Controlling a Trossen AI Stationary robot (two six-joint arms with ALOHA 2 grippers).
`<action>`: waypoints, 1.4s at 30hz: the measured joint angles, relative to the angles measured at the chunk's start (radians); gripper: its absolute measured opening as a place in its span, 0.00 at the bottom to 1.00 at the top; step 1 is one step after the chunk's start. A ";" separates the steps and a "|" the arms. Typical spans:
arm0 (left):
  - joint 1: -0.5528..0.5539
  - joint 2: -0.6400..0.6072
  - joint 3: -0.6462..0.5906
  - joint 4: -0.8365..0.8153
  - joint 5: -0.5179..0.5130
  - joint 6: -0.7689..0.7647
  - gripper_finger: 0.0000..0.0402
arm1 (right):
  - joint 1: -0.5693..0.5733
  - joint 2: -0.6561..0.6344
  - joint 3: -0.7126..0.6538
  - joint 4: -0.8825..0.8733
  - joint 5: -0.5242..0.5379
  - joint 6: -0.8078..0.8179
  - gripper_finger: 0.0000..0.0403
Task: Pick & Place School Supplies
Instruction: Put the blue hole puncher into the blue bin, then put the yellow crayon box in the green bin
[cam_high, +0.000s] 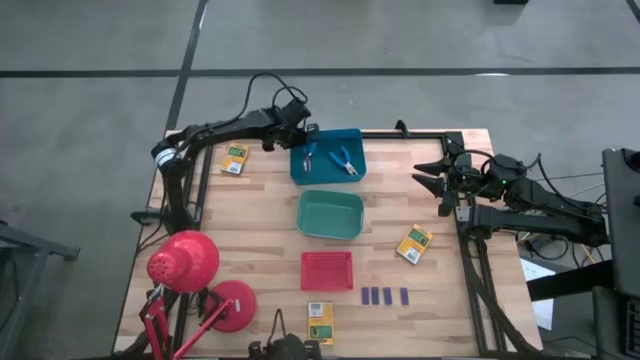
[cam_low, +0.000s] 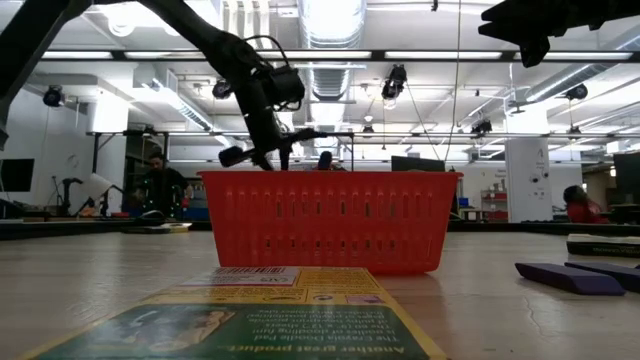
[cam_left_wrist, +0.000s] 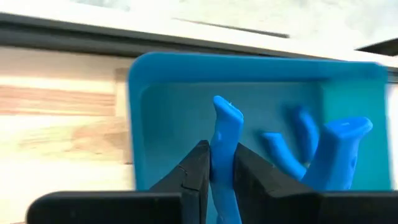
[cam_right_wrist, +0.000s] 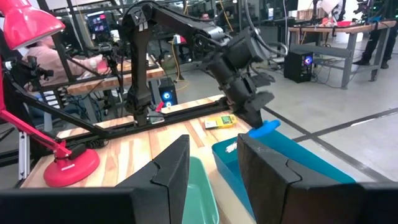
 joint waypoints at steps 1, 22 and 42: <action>0.002 0.006 -0.003 0.001 0.000 -0.001 0.14 | 0.000 0.000 0.000 0.000 0.000 0.000 0.32; 0.002 0.117 -0.005 0.007 0.130 0.045 0.17 | 0.000 0.000 0.000 0.000 0.000 0.000 0.32; 0.002 0.031 0.083 0.010 0.100 0.194 0.36 | 0.000 0.000 0.000 0.000 0.000 0.000 0.32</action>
